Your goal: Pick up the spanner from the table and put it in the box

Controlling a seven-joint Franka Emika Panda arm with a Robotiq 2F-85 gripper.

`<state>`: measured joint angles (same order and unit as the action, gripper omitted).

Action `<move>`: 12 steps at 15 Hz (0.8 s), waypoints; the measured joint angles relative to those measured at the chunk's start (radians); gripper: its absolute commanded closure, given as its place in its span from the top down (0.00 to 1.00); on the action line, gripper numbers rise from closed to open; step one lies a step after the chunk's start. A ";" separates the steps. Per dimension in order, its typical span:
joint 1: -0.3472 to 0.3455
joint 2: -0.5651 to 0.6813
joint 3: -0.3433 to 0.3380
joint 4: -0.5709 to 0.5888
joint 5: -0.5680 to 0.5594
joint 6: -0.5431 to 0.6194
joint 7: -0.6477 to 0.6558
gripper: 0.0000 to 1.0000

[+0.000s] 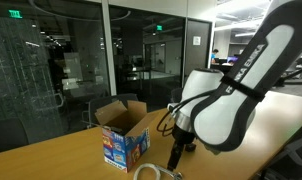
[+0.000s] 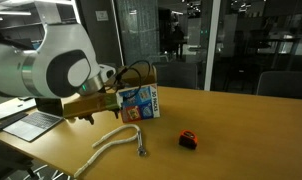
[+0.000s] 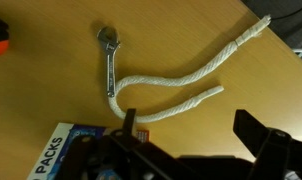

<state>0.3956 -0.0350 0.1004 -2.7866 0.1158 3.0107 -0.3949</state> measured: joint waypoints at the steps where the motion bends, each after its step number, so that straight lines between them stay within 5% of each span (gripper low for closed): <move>1: 0.014 0.074 -0.002 -0.001 0.054 0.067 -0.069 1.00; 3: -0.012 0.214 0.056 0.014 0.181 0.151 -0.207 1.00; 5: -0.128 0.334 0.159 0.051 0.197 0.168 -0.273 1.00; 9: -0.331 0.516 0.159 0.127 -0.106 0.172 -0.255 1.00; 12: -0.399 0.584 0.107 0.197 -0.253 0.156 -0.254 1.00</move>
<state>-0.0032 0.5492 0.2071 -2.5893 -0.1372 3.1664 -0.6492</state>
